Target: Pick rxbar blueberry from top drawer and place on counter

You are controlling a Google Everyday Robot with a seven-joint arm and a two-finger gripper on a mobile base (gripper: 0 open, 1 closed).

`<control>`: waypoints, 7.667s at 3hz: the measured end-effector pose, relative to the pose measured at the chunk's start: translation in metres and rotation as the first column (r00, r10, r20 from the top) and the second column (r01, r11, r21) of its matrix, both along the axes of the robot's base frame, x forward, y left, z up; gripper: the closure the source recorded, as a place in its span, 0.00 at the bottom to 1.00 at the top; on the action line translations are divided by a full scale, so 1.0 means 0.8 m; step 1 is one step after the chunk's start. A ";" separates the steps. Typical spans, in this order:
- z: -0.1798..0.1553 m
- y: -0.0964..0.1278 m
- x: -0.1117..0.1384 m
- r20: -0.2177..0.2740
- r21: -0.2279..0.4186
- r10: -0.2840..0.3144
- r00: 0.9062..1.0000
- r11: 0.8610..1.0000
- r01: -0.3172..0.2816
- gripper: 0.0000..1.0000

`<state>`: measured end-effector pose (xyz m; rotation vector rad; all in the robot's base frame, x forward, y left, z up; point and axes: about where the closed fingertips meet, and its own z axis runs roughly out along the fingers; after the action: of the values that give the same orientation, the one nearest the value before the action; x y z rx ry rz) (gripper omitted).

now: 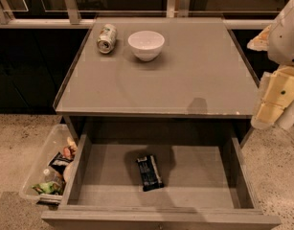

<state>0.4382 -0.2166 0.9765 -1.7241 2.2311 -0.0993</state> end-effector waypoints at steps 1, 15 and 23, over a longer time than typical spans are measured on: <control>0.000 0.000 0.000 0.000 0.000 0.000 1.000 1.000 0.000 0.00; -0.237 0.354 -0.082 0.017 0.166 0.283 0.959 0.945 -0.281 0.00; -0.398 0.289 0.047 -0.337 0.091 0.125 0.933 0.991 -0.099 0.00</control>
Offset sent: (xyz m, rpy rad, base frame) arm -0.0217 0.0091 -0.0150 0.0202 0.0084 0.0348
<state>0.4759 0.0148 0.6584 -1.9473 2.3262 0.3296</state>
